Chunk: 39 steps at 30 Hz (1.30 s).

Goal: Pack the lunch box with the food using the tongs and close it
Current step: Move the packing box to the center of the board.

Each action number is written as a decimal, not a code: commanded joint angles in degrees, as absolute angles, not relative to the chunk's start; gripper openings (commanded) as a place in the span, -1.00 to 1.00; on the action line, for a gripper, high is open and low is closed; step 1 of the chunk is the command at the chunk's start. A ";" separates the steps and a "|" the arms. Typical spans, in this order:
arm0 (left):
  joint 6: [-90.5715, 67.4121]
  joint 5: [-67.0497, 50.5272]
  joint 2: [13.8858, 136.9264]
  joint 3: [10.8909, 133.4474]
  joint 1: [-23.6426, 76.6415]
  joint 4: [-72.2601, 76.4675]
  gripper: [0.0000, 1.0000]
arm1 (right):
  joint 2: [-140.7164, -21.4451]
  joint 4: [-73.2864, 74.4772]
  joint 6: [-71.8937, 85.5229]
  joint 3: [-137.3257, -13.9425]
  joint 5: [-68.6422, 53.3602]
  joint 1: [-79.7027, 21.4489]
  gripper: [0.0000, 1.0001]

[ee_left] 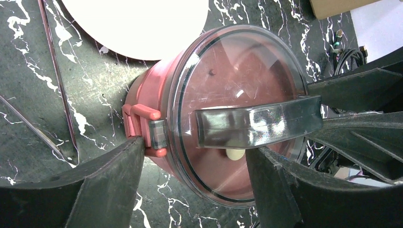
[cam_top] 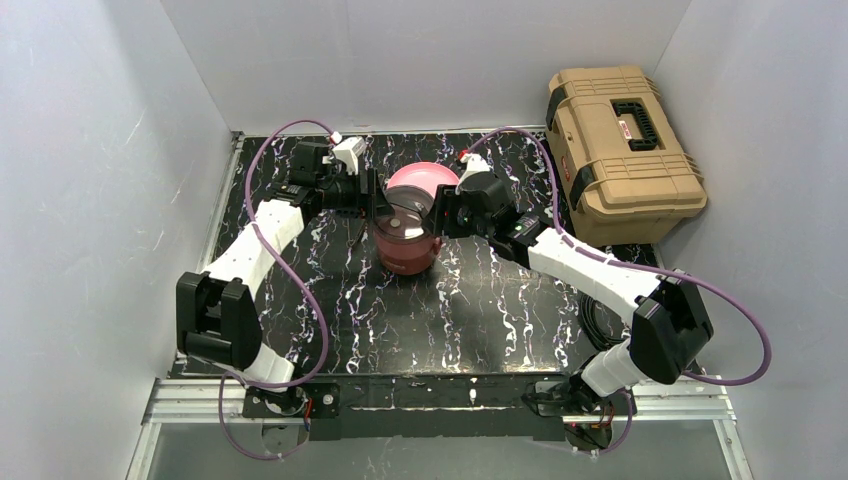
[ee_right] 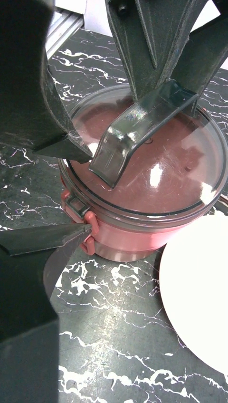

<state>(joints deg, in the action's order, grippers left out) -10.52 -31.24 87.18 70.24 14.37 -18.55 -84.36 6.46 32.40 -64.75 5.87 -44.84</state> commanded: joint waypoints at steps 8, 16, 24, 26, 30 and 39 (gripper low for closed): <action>-11.50 -35.34 92.51 69.08 16.78 -21.40 0.17 | -89.45 9.15 30.50 -66.14 7.76 -45.52 0.10; -14.59 -37.92 94.65 68.16 17.22 -20.57 0.05 | -91.84 9.55 30.41 -66.62 8.38 -45.87 0.08; -17.39 -41.35 95.97 66.93 17.40 -18.89 -0.01 | -92.50 9.99 30.23 -66.88 9.22 -45.97 0.07; -18.10 -42.12 96.26 66.52 17.46 -18.48 -0.01 | -92.70 10.09 30.11 -67.07 9.38 -45.97 0.06; -18.84 -42.42 96.60 65.68 17.92 -18.58 -0.01 | -93.53 10.51 30.04 -67.73 9.60 -46.05 0.06; -20.45 -43.23 98.65 64.48 19.62 -19.07 -0.03 | -95.18 10.72 29.93 -68.72 10.03 -46.32 0.05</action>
<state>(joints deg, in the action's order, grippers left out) -17.65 -34.37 92.44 69.84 13.34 -7.16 -88.86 7.75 31.07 -69.52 14.17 -44.51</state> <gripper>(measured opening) 0.638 0.525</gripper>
